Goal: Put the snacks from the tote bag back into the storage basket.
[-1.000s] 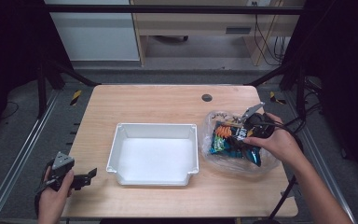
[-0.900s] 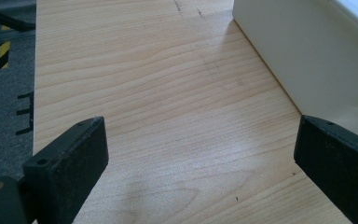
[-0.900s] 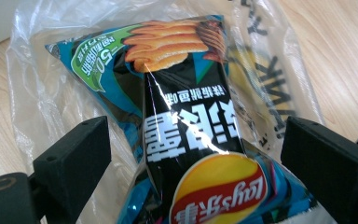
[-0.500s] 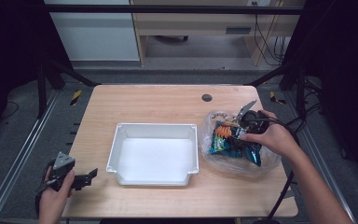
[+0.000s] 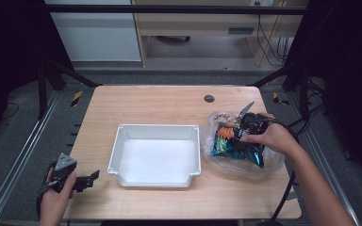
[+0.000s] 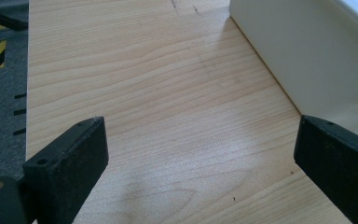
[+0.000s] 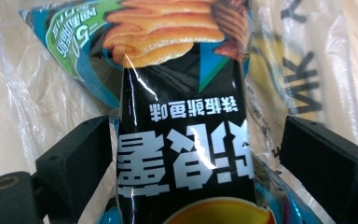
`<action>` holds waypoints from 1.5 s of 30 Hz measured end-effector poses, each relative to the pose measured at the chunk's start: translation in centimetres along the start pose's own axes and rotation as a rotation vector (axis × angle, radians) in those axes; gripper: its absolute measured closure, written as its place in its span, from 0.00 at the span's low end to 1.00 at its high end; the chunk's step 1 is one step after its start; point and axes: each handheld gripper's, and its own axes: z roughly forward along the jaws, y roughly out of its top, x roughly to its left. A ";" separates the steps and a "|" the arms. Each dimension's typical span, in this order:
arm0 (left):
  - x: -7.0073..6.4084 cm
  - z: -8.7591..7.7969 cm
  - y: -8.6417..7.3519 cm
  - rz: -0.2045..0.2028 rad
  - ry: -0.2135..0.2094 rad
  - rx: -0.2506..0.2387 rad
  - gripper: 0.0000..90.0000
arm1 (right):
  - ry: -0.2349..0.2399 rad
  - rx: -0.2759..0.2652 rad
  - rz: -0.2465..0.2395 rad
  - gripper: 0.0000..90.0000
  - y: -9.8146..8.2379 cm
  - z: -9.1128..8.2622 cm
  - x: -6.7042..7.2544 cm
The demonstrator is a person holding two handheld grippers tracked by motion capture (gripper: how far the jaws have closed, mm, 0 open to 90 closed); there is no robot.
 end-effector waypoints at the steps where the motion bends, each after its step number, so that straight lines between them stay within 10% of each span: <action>1: 0.0 0.0 0.0 0.000 0.000 0.000 0.03 | 0.000 0.000 0.000 0.11 0.0 0.0 0.0; 45: 0.0 -0.1 0.0 -0.009 0.008 -0.005 0.03 | 0.029 0.032 -0.026 0.10 -0.4 2.3 0.3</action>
